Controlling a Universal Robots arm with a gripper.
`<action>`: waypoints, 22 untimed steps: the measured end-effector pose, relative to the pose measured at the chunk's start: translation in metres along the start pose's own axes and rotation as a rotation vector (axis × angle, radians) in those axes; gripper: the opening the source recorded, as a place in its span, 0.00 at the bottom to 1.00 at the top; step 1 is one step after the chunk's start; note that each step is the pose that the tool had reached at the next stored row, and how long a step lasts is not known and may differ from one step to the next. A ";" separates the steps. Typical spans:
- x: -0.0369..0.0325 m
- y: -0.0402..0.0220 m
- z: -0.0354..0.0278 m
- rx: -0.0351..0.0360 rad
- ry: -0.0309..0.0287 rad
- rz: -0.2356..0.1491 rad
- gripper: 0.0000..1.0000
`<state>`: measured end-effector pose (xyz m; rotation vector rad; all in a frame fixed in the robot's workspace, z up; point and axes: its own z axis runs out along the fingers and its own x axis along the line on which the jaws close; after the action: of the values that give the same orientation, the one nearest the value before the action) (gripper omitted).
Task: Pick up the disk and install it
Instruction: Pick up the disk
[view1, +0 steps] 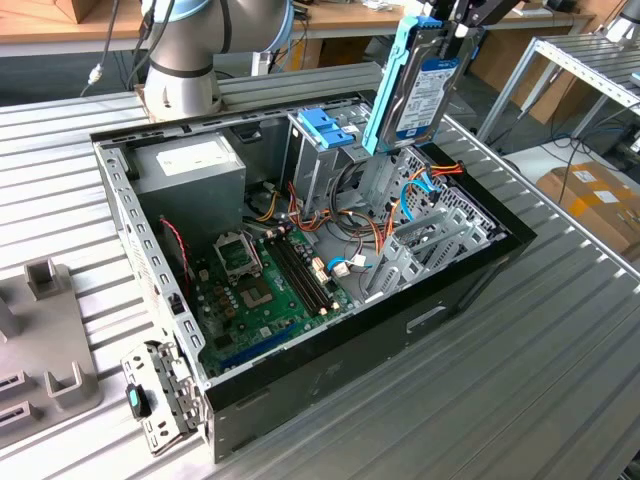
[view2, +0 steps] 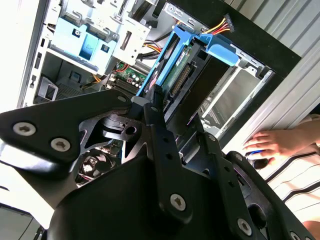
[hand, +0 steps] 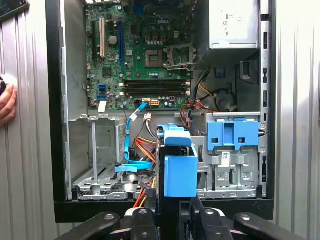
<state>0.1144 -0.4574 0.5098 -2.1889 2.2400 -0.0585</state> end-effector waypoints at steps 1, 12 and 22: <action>0.0006 0.0000 0.0000 0.0000 0.0001 0.000 0.35; 0.0137 -0.0003 0.0003 0.0000 0.0001 0.000 0.35; 0.0230 -0.0005 0.0005 0.0000 0.0000 0.000 0.35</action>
<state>0.1145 -0.4804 0.5098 -2.1889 2.2400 -0.0586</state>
